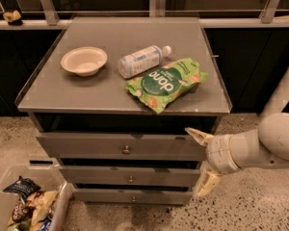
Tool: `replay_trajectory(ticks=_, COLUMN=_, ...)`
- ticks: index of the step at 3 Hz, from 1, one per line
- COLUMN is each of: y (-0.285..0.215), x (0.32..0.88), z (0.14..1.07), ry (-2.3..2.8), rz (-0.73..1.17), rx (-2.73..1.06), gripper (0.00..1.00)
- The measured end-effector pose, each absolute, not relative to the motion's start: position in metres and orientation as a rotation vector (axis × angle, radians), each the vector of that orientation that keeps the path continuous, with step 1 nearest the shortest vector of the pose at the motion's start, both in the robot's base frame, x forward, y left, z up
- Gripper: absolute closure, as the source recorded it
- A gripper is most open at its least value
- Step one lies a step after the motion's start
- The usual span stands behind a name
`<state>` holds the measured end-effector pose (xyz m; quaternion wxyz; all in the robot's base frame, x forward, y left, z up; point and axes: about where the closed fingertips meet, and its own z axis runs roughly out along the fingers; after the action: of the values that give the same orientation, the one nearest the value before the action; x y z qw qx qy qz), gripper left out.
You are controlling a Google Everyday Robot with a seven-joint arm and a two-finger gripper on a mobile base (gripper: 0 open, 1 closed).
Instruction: Open top drawer
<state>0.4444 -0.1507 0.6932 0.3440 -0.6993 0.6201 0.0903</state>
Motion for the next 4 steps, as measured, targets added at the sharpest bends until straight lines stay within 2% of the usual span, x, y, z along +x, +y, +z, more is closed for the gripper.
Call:
replay_trajectory(ticks=1, y=-0.151, x=0.444, z=0.693, ry=1.612, rz=0.235, rx=-1.817, gripper=0.00)
replay_trajectory(ticks=2, y=-0.150, x=0.445, z=0.683, ry=1.631, rz=0.149, rx=-1.828, gripper=0.00)
replay_trajectory(ticks=4, y=-0.140, x=0.445, z=0.625, ry=1.663, rz=-0.160, rx=-1.974, gripper=0.00)
